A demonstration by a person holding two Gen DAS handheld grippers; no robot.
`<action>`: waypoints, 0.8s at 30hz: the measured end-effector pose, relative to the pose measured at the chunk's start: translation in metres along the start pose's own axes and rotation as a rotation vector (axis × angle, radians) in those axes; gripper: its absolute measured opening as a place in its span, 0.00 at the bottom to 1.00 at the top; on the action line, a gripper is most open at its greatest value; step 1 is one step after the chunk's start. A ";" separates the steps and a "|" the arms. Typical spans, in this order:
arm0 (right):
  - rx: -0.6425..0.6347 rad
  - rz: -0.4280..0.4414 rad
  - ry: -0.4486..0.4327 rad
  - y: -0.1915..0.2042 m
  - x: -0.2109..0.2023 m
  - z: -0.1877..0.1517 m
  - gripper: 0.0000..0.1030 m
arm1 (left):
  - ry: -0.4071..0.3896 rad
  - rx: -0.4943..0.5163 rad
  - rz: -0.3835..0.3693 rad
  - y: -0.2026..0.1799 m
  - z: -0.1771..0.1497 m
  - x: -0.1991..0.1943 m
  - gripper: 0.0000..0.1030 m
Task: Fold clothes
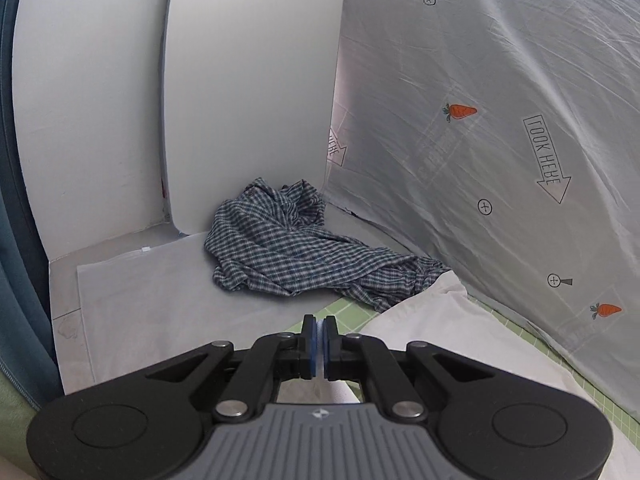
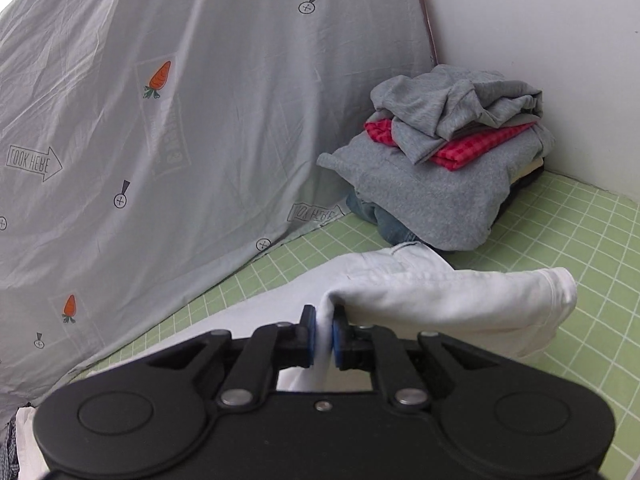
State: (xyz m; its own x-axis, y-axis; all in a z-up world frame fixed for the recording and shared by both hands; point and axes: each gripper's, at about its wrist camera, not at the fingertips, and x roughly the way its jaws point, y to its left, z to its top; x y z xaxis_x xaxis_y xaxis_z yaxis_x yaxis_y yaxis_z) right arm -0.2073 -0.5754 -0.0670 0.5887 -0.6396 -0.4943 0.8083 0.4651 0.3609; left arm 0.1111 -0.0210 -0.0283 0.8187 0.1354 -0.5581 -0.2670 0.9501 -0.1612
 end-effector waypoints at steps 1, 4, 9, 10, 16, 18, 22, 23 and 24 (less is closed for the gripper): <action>0.005 0.009 -0.016 0.006 0.006 0.008 0.08 | -0.012 -0.005 -0.003 -0.008 0.008 0.007 0.04; 0.043 -0.002 -0.027 0.022 0.039 0.019 0.09 | -0.015 -0.033 0.004 -0.022 0.023 0.041 0.04; -0.081 -0.131 0.089 0.061 0.111 0.008 0.09 | 0.092 -0.039 0.004 -0.037 0.021 0.102 0.03; -0.105 -0.121 0.088 0.070 0.116 0.011 0.09 | 0.102 -0.027 -0.001 -0.042 0.022 0.110 0.03; -0.098 -0.082 -0.033 0.102 0.129 0.046 0.09 | 0.011 0.074 -0.003 -0.076 0.053 0.133 0.03; -0.135 -0.105 -0.019 0.104 0.150 0.045 0.09 | 0.002 0.099 0.018 -0.085 0.053 0.154 0.03; -0.199 -0.158 0.091 0.103 0.200 0.028 0.09 | 0.073 0.128 0.010 -0.108 0.042 0.199 0.03; -0.181 -0.154 0.103 0.103 0.207 0.028 0.09 | 0.062 0.151 0.004 -0.117 0.042 0.204 0.03; -0.163 -0.151 0.107 0.103 0.214 0.029 0.09 | 0.053 0.164 -0.004 -0.126 0.043 0.210 0.03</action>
State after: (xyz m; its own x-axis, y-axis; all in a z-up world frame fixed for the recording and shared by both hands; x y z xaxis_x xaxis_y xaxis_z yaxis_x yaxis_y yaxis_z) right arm 0.0022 -0.6823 -0.1128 0.4511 -0.6447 -0.6171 0.8715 0.4673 0.1488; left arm 0.3385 -0.0998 -0.0900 0.7903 0.1208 -0.6006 -0.1738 0.9843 -0.0308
